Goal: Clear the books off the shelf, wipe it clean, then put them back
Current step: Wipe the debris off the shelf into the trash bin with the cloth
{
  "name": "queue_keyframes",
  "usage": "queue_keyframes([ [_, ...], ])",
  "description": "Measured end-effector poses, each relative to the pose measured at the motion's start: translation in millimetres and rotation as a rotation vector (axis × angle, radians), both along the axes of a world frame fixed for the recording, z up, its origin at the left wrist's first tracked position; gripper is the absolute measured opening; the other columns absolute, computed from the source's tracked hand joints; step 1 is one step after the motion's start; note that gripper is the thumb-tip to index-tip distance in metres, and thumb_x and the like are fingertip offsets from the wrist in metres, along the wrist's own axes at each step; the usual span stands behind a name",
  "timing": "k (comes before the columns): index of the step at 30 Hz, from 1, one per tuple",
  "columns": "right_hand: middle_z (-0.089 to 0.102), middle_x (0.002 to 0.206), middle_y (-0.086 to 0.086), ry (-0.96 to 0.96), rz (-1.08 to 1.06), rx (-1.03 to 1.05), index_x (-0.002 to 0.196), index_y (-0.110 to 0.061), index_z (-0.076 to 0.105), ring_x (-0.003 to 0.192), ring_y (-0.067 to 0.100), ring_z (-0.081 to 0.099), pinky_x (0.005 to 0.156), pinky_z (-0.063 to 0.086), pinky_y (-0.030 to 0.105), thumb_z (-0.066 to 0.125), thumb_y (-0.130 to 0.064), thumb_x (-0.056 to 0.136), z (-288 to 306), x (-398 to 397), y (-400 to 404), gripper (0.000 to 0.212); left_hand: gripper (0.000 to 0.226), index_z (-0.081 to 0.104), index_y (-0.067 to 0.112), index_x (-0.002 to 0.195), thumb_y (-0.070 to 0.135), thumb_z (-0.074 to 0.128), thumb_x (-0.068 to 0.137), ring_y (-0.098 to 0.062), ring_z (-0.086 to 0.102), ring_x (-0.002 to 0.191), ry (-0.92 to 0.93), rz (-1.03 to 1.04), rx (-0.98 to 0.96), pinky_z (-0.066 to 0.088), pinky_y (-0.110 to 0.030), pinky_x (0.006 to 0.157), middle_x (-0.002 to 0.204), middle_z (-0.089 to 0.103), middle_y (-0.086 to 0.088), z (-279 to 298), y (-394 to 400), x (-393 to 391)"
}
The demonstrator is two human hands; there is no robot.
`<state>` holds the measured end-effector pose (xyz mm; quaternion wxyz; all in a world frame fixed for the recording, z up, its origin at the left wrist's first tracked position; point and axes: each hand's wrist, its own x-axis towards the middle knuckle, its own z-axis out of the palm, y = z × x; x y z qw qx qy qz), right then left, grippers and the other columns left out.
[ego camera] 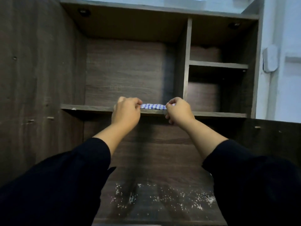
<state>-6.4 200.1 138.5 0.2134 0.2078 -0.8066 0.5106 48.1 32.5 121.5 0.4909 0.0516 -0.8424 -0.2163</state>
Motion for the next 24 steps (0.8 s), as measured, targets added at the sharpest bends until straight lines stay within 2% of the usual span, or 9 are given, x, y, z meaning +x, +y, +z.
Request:
queue_keyframes([
  [2,0.066,0.075,0.009,-0.123,-0.037,0.028,0.103,-0.018,0.048,0.052,0.017,0.056,0.048,0.046,0.026,0.041,-0.027,0.098,10.2,-5.6,-4.8,0.012,0.031,0.058,0.039,0.124,0.035,0.046,0.095,-0.025,0.039,0.132,-0.122,0.037,-0.04,0.033,-0.04,0.109,0.138,0.049,-0.003,9.5,-3.6,-21.0],
  [4,0.064,0.066,0.008,-0.262,-0.073,0.044,0.094,-0.008,0.054,0.047,0.016,0.054,0.044,0.041,0.023,0.037,-0.029,0.099,15.6,-11.0,-9.2,0.027,0.037,0.047,0.041,0.135,0.035,0.037,0.099,-0.025,0.017,0.146,-0.279,0.04,-0.085,0.013,-0.046,0.118,0.153,0.035,-0.003,15.4,-3.0,-34.6],
  [5,0.064,0.064,0.008,-0.34,-0.074,0.034,0.09,-0.005,0.056,0.045,0.016,0.053,0.042,0.039,0.022,0.037,-0.029,0.099,16.6,-11.9,-10.6,0.031,0.04,0.042,0.039,0.139,0.032,0.033,0.101,-0.023,0.009,0.148,-0.355,0.036,-0.114,0.005,-0.047,0.119,0.155,0.029,-0.003,16.7,-0.5,-38.3],
  [7,0.062,0.064,0.01,-0.393,-0.102,0.025,0.085,-0.005,0.055,0.045,0.016,0.052,0.04,0.036,0.021,0.039,-0.023,0.099,17.2,-12.5,-11.6,0.028,0.042,0.037,0.036,0.143,0.026,0.032,0.103,-0.021,0.007,0.148,-0.437,0.025,-0.142,-0.002,-0.049,0.118,0.156,0.028,-0.003,19.7,6.1,-39.5],
  [10,0.063,0.081,0.014,-0.304,-0.119,-0.044,0.092,-0.009,0.05,0.052,0.018,0.053,0.041,0.037,0.023,0.043,-0.015,0.098,13.6,-13.4,-10.7,0.011,0.04,0.045,0.034,0.139,0.023,0.039,0.101,-0.027,0.031,0.139,-0.379,0.069,-0.209,0.012,-0.049,0.119,0.144,0.044,-0.005,19.3,7.9,-38.0],
  [13,0.061,0.094,0.013,-0.124,-0.014,-0.197,0.098,-0.017,0.051,0.064,0.019,0.055,0.049,0.044,0.026,0.043,-0.024,0.098,2.4,-18.0,-9.6,0.011,0.039,0.055,0.029,0.131,0.015,0.05,0.096,-0.028,0.045,0.122,-0.213,0.074,-0.251,0.031,-0.043,0.111,0.125,0.054,-0.005,15.5,8.9,-26.3],
  [16,0.056,0.079,0.005,0.046,0.114,-0.304,0.092,-0.024,0.048,0.059,0.014,0.052,0.047,0.044,0.023,0.037,-0.028,0.1,-6.3,-6.2,-9.4,0.014,0.038,0.061,0.027,0.126,0.009,0.048,0.095,-0.028,0.046,0.116,-0.046,0.068,-0.225,0.037,-0.04,0.1,0.12,0.057,-0.004,13.6,7.5,-10.7],
  [19,0.054,0.071,0.003,0.149,0.196,-0.395,0.083,-0.028,0.045,0.055,0.013,0.052,0.044,0.044,0.021,0.036,-0.026,0.1,-9.5,15.5,-8.7,0.02,0.044,0.057,0.027,0.129,0.009,0.046,0.091,-0.028,0.041,0.118,0.009,0.04,-0.188,0.034,-0.038,0.1,0.121,0.055,-0.005,10.3,9.8,11.1],
  [24,0.057,0.067,0.0,0.202,0.284,-0.391,0.08,-0.032,0.047,0.054,0.011,0.056,0.046,0.045,0.022,0.04,-0.024,0.099,-41.1,40.4,-14.2,0.022,0.056,0.053,0.027,0.132,0.02,0.068,0.078,-0.024,0.044,0.117,-0.024,-0.089,-0.181,0.04,-0.037,0.099,0.121,0.054,-0.004,-19.7,13.0,44.6],
])
